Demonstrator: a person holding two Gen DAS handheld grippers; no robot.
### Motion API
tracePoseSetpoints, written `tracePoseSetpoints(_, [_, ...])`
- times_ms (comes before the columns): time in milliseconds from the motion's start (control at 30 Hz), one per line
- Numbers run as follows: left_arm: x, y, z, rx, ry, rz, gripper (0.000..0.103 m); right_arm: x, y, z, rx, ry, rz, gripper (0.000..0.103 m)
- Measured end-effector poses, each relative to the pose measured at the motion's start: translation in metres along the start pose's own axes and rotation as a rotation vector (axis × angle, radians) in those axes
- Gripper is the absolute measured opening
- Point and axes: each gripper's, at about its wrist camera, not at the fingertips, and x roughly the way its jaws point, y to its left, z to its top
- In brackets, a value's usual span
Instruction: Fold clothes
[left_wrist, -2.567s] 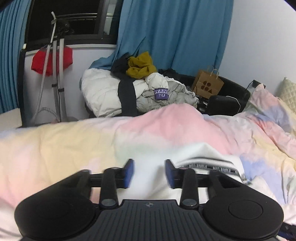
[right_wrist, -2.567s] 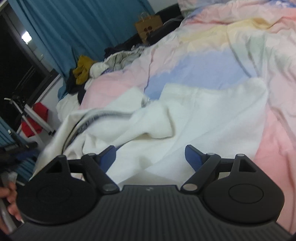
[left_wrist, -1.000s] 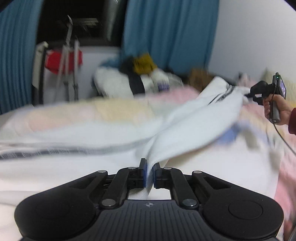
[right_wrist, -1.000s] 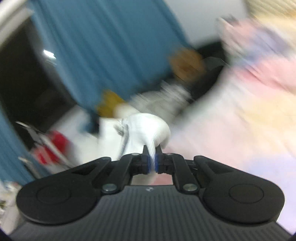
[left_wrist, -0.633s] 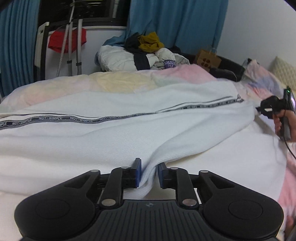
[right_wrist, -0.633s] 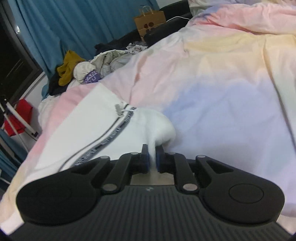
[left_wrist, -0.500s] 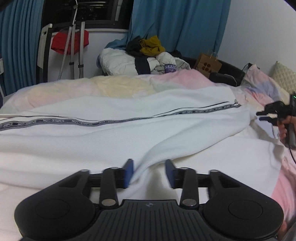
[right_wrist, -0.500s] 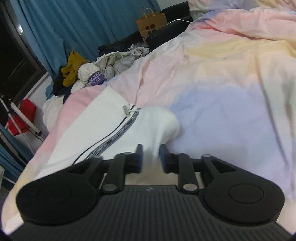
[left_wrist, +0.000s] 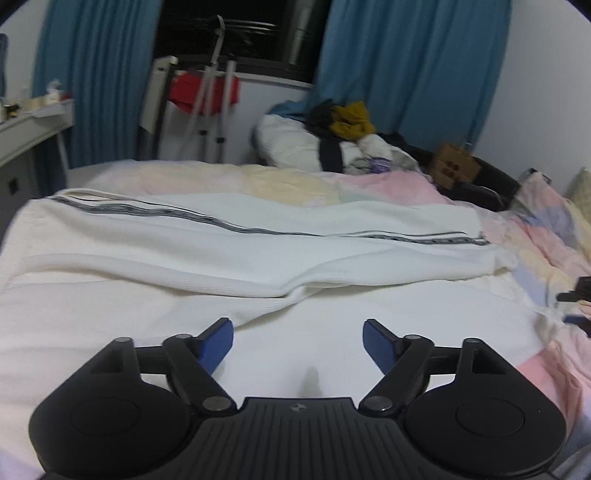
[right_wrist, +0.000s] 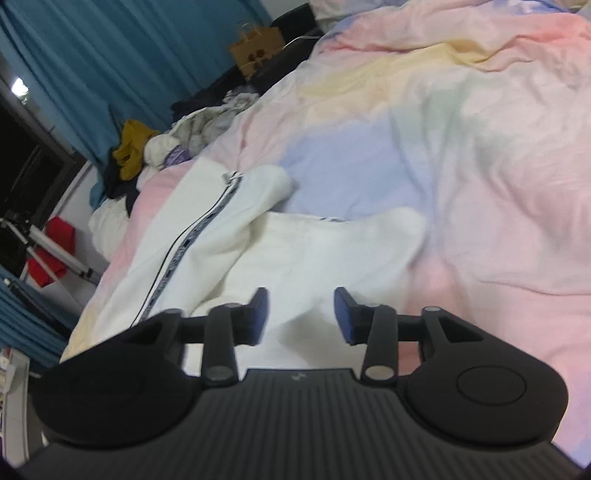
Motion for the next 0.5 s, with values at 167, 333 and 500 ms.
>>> tracePoseSetpoints(167, [-0.028, 0.027, -0.005, -0.139, -0.012, 0.106, 0.092, 0.005, -0.018, -0.012, 0.053, 0.046, -0.064, 0.073])
tracePoseSetpoints(333, [-0.053, 0.068, -0.012, -0.325, -0.006, 0.239, 0.092, 0.023, -0.042, -0.016, 0.175, 0.104, -0.003, 0.073])
tracePoseSetpoints(500, [-0.060, 0.094, -0.012, -0.443, 0.005, 0.284, 0.092, 0.049, -0.052, -0.019, 0.219, 0.153, 0.032, 0.065])
